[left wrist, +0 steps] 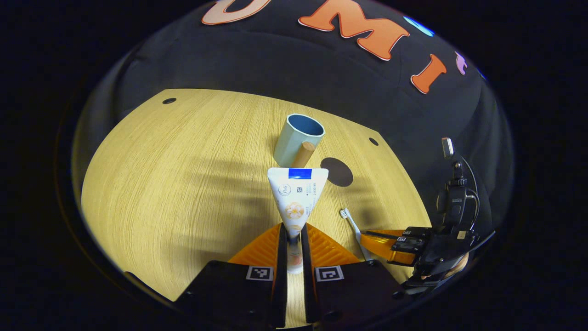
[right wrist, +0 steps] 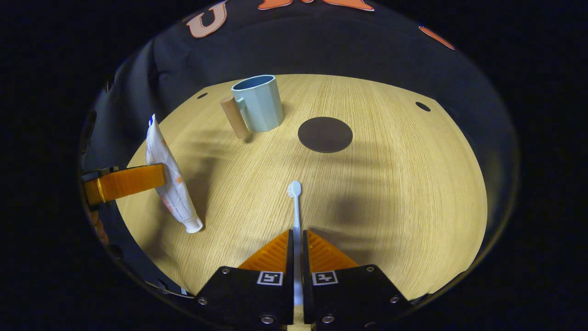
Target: Put the toothbrush and toothpaste on the desktop into the cup, then pick up the cup and place it on the coaster on the desktop.
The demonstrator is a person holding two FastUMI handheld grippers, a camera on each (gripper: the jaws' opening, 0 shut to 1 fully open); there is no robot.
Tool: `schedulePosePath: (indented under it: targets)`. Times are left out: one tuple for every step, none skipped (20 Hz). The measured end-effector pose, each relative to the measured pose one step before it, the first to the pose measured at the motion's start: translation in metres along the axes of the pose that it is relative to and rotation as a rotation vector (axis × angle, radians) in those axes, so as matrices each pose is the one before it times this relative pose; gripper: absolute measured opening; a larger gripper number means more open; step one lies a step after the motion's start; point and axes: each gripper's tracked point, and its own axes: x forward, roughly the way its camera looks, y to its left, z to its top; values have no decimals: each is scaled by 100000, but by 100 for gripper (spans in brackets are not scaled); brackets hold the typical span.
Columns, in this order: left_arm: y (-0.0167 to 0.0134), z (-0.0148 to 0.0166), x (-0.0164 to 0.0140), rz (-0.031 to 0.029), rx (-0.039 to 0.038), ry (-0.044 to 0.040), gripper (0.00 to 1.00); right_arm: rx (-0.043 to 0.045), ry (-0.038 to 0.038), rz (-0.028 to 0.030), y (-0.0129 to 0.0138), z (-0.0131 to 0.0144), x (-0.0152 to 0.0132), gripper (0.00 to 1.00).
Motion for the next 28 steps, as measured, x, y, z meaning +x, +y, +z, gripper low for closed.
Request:
schedulePosePath:
  targets:
    - [7, 12, 1, 29, -50, -31, 20, -331, 215, -332, -5, -61, 65, 14]
    - [49, 66, -2, 195, 8, 9, 20, -231, 490, 691, 235, -107, 10, 17]
    - [52, 3, 48, 188, -4, 36, 20, -1088, 545, 113, 130, -205, 175, 23]
    - [80, 70, -117, 245, -21, 146, 20, -825, 771, -364, 92, -212, 402, 23]
    - [-35, 74, -69, 56, 112, 81, 20, -781, 571, -1204, -167, -149, 65, 23]
    - [-41, -29, -70, 14, 69, 2, 20, -1277, 34, -1334, -174, -50, 9, 23]
    - [-6, 8, -31, -29, -106, -92, 20, -715, -1904, -1225, -86, 374, 296, 23]
    - [33, -106, 28, 176, -84, -296, 20, -512, -434, -1587, -241, 83, 71, 23]
    - [85, 52, -97, -112, 324, -452, 20, -6, -1443, -820, -185, 230, 157, 19]
    - [106, 118, -71, 89, 292, -467, 20, -305, -747, 474, -19, 65, -185, 12]
    - [7, 206, -14, -236, 311, -587, 20, -377, -1018, 1243, 100, 56, 8, 7]
    - [-24, 121, 22, -412, 365, -728, 20, 224, -1559, 1075, 101, 225, -141, 6]
    - [-27, 181, 113, -338, 110, -704, 20, 632, -2060, 1173, 177, 308, -180, 5]
    - [-240, -76, 10, -416, 172, -676, 20, 873, -2092, 1276, 133, 450, -251, 5]
    - [-106, 114, -61, -62, 270, -452, 20, 1143, -2480, 878, 127, 581, -151, 5]
    - [-137, 81, -387, -230, 624, -539, 20, 1175, -2889, 955, 31, 674, -114, 5]
    - [-78, 375, -213, -67, 433, -1228, 20, 1323, -2594, 1056, 47, 655, -127, 5]
    - [-112, 328, -377, -207, 424, -1060, 20, 1216, -2758, 1147, 20, 652, -213, 5]
    - [-75, 330, -178, -182, 432, -1294, 20, 933, -2917, 639, -26, 605, -182, 5]
    - [-167, 399, -385, -207, 569, -1365, 20, 723, -2637, 442, -45, 615, -242, 5]
    - [-170, 498, -363, -97, 673, -1269, 20, 817, -2266, 454, 2, 691, -411, 5]
    - [-274, 554, -324, -148, 726, -1545, 20, 484, -2229, 391, -58, 409, -432, 5]
    - [-117, 556, -349, 269, 354, -1742, 20, -45, -2712, 58, -13, 536, -358, 5]
    - [-113, 353, -218, 580, 341, -2319, 20, -616, -2985, -897, -257, 535, -464, 5]
    - [-81, 514, -199, 584, 187, -2611, 20, -85, -3751, -967, -228, 673, -541, 5]
    - [-201, 554, -357, 410, 5, -2199, 20, 632, -3030, 670, 73, 686, -335, 5]
    - [-221, 632, -186, -89, 50, -1967, 20, 919, -2003, 767, -102, 226, -293, 5]
    - [-378, 589, -46, -191, 143, -1897, 20, 355, -2199, 491, -87, 385, -130, 5]
